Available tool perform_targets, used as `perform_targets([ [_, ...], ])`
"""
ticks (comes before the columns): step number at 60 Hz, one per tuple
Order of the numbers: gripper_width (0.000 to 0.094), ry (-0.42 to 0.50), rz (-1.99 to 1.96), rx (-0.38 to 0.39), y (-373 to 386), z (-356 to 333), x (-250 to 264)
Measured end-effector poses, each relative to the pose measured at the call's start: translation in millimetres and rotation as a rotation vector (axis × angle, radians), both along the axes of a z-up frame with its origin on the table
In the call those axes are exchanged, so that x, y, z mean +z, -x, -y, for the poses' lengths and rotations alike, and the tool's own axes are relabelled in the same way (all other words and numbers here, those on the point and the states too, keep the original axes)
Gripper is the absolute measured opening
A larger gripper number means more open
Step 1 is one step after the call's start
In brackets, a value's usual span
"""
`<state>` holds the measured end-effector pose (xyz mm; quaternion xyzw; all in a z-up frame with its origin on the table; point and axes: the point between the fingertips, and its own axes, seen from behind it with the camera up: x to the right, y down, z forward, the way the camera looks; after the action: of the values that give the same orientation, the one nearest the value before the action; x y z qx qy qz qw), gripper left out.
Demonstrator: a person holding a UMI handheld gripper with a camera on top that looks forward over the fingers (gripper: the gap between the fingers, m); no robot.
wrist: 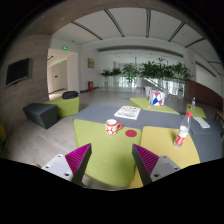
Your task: Pour water
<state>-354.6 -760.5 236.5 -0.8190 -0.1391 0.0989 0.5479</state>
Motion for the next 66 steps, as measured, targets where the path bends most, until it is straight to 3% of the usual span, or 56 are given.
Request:
perform_targets([
  [7, 0.0842, -0.001, 0.005, -0.033, -15.9, -5.7, -8.7],
  [8, 0.0842, 0.002, 0.009, -0.040, -15.6, -2.4, 7.8],
  [14, 0.0846, 0.014, 0.031, -0.092, -57.5, -29.9, -22.9],
  [26, 0.0844, 0.008, 0.099, -0.261, -179.2, -91.3, -74.0],
  [41, 0.0841, -0.065, 0.142, -0.451, -304.8, -183.0, -94.6],
  [60, 0.0798, -0.129, 0.090, -0.521, -352.9, -290.6, -109.9],
  [66, 0.0669, -0.148, 0.091, -0.520, -356.2, -314.0, -116.4],
])
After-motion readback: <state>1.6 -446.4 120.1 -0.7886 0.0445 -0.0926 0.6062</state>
